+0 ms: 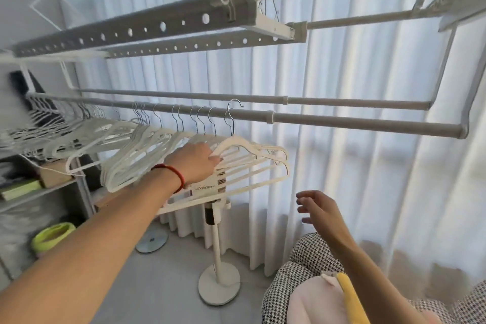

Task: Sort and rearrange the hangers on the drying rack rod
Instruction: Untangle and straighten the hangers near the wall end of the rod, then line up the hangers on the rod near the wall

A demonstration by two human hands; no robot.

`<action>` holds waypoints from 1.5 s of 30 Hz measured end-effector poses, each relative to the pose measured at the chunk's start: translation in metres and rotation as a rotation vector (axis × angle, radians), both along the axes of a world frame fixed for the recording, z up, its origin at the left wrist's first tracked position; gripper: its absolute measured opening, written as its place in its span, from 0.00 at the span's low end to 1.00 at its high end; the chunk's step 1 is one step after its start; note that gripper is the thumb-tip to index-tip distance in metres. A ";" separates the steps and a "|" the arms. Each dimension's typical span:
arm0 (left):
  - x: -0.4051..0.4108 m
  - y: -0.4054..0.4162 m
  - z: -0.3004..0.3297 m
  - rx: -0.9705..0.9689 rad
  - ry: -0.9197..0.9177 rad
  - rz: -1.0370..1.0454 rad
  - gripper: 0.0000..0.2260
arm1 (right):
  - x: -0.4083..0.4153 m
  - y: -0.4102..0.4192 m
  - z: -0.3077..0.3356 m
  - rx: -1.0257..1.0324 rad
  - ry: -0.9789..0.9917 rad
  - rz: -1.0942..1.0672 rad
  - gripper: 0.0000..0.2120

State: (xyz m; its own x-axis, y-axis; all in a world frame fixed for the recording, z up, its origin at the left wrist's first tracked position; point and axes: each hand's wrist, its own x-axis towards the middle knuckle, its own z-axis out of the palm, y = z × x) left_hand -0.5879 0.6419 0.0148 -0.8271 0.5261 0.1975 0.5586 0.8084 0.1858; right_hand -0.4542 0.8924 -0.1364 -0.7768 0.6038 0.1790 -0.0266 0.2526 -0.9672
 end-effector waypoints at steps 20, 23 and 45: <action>0.016 -0.057 -0.037 0.582 -0.060 -0.121 0.13 | -0.019 -0.168 0.061 0.051 0.306 0.242 0.10; 0.007 -0.118 -0.052 0.863 -0.184 -0.104 0.11 | -0.034 -0.229 0.069 0.067 0.376 0.322 0.09; -0.214 -0.565 -0.102 1.312 -0.210 0.171 0.14 | -0.343 -0.666 0.049 0.068 0.273 0.416 0.11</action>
